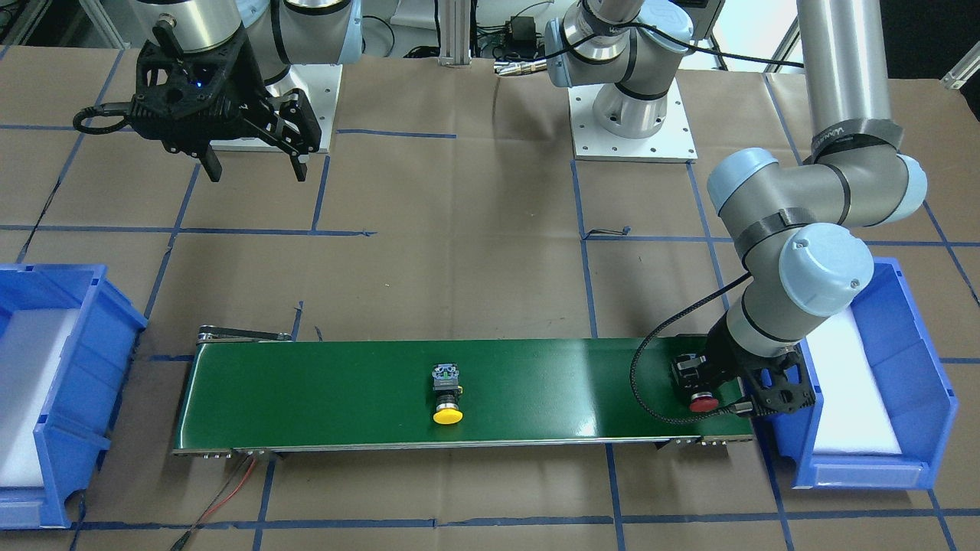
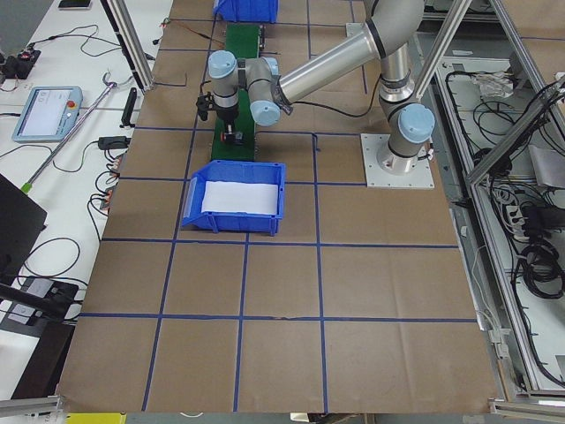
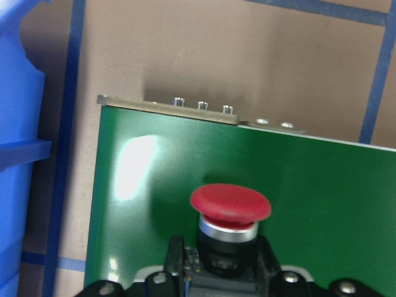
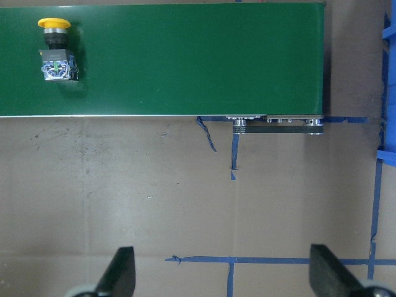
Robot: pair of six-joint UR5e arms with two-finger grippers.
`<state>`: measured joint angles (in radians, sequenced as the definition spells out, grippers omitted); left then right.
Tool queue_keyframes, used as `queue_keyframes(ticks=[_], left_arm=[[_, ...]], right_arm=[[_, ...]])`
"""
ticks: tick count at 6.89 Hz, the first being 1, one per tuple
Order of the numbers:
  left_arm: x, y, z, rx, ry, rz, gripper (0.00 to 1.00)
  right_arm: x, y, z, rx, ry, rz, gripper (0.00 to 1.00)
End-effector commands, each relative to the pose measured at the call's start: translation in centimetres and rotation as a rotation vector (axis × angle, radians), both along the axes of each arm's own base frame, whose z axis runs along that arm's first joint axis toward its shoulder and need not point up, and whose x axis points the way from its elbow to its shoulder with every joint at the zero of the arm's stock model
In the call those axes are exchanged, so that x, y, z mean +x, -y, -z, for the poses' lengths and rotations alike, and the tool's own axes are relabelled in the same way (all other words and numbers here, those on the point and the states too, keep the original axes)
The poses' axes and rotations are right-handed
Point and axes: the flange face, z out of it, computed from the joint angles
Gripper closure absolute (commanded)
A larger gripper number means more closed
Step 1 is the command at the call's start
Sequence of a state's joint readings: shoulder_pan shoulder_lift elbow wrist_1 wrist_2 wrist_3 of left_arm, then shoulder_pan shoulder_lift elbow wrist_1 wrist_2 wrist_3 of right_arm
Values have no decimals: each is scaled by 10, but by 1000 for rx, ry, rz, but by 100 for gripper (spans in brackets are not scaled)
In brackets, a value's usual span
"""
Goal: Transport two buttons from left to right
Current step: 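Release the red button on the belt and raise the left gripper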
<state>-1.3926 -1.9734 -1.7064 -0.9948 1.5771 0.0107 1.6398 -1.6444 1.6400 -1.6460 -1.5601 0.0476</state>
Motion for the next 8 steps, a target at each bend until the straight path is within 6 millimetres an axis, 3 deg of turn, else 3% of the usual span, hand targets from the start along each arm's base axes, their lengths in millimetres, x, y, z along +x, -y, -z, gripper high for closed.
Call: queue_keyframes(ticks=[1,3,5,7,8], left_arm=[[1,0,-1,-7,-2,0,2],[9,7,-20,-42,2,-4,0],[5,17,-89,-5,-7,5,0],[-13,0,-168,75,-27,19,0],[-42,-18,-193,89,-26,57,0]], right_arm=[[0,0,2,4,-2,0,0],[0,-1,3,8,0,1,0],[0,0,4,8,0,1,0],[0,2,6,11,-1,0,0],[0,3,8,15,-1,0,0]])
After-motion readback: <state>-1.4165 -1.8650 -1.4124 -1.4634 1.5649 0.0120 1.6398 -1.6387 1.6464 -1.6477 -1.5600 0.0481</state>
